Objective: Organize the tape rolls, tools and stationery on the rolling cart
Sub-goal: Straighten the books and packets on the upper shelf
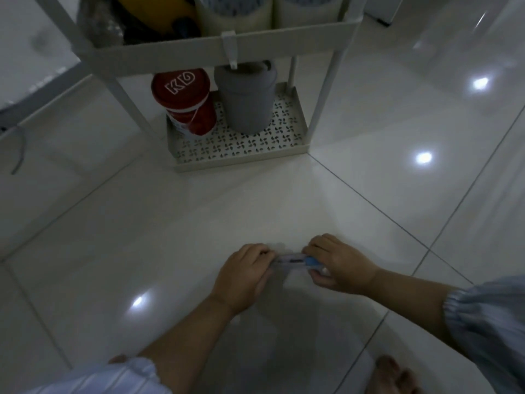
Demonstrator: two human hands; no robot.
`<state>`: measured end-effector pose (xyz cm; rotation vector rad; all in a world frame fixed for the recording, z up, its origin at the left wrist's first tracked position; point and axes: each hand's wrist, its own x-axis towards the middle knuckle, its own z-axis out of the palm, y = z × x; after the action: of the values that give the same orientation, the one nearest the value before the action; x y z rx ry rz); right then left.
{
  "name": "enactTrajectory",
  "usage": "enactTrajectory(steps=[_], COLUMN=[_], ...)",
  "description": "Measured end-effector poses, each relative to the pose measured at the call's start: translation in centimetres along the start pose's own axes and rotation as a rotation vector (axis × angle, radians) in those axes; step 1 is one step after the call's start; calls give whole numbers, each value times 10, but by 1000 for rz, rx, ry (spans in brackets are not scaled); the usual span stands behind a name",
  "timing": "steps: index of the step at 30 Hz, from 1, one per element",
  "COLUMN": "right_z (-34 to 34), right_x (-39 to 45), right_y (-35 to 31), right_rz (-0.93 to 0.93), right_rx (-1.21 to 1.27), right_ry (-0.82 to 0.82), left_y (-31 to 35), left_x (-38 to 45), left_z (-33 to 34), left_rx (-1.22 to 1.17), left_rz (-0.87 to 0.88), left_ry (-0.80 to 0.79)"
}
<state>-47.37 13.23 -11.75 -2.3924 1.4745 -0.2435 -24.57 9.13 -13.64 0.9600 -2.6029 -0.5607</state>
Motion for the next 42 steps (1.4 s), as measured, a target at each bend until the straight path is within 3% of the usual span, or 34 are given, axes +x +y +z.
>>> enactTrajectory(steps=[8, 14, 21, 28, 36, 39, 42], right_z=[-81, -162, -258, -350, -426, -435, -437], right_x=[66, 120, 152, 171, 181, 188, 203], right_y=[0, -20, -53, -81, -106, -109, -104], right_rz=[-30, -177, -312, -304, -290, -258, -178], right_rx=[-99, -133, -249, -313, -324, -362, -375], right_ry=[331, 611, 859, 1114, 1268, 1243, 1158], left_y=[-22, -31, -9, 26, 63, 71, 70], left_x=[72, 113, 149, 192, 222, 229, 236], left_z=[-96, -187, -286, -373, -435, -446, -454], left_rx=[158, 347, 488, 571, 572, 526, 493], left_rz=[99, 160, 292, 308, 251, 152, -63], left_ry=[167, 360, 629, 859, 893, 740, 524])
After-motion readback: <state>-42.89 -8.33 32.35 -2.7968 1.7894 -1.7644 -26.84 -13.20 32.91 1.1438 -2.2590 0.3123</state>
